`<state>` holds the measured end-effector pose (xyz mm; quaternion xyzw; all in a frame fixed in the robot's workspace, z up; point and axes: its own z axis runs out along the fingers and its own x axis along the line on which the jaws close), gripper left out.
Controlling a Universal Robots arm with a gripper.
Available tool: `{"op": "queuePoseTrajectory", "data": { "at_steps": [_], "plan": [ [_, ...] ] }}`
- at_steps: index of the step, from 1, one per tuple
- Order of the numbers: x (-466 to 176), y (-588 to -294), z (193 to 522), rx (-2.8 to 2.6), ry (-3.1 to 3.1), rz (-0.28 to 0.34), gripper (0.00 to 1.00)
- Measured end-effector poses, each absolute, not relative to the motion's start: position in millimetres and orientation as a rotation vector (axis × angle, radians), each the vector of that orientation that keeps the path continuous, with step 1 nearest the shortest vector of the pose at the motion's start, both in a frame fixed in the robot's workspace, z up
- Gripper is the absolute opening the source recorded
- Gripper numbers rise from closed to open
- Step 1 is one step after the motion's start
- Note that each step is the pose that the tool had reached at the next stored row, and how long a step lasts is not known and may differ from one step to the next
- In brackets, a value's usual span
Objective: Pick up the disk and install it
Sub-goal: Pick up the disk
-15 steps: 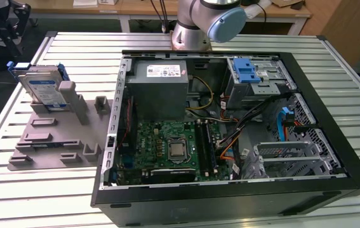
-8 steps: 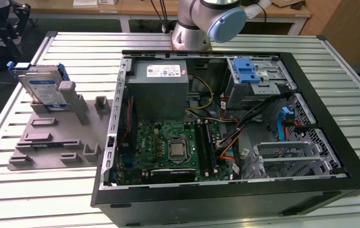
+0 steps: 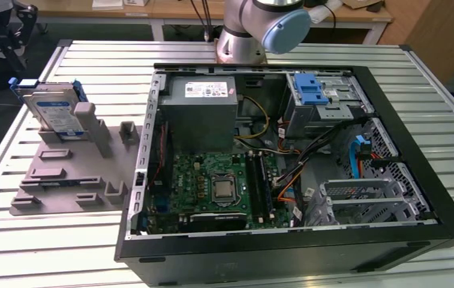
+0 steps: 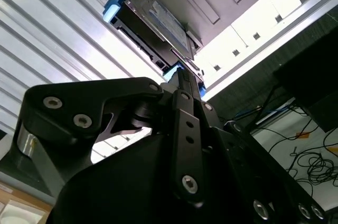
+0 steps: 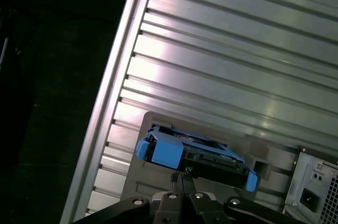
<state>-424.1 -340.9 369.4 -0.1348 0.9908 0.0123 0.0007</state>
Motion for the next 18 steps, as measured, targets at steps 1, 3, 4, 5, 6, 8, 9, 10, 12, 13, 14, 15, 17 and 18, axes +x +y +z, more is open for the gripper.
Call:
{"op": "queuePoseTrajectory", "data": {
  "at_steps": [1, 3, 4, 5, 6, 8, 9, 10, 12, 13, 14, 15, 17, 18],
  "plan": [
    [-424.2, -340.9, 369.3, -0.423, 3.112, 0.053, 0.11],
    [-424.1, -340.9, 369.2, -0.423, 3.112, 0.083, 0.11],
    [-424.1, -340.9, 369.2, -0.423, 3.111, 0.092, 0.11],
    [-424.1, -340.8, 369.3, -0.423, 3.111, 0.095, 0.11],
    [-424.1, -340.8, 369.2, -0.423, 3.111, 0.095, 0.11],
    [-424.1, -340.9, 369.2, -0.423, 3.111, 0.095, 0.11],
    [-424.1, -340.9, 369.2, -0.426, 3.111, 0.095, 0.11],
    [-424.2, -340.9, 369.2, -0.435, 3.110, 0.095, 0.11],
    [-424.2, -340.9, 369.1, -0.463, 3.108, 0.096, 0.11],
    [-424.2, -340.9, 369.2, -0.478, 3.106, 0.096, 0.11],
    [-424.2, -340.9, 369.2, -0.491, 3.105, 0.096, 0.11],
    [-424.2, -340.9, 369.1, -0.505, 3.104, 0.096, 0.11],
    [-424.2, -340.9, 369.1, -0.531, 3.101, 0.096, 0.11],
    [-424.2, -340.9, 369.1, -0.545, 3.100, 0.097, 0.11]
  ]
}}
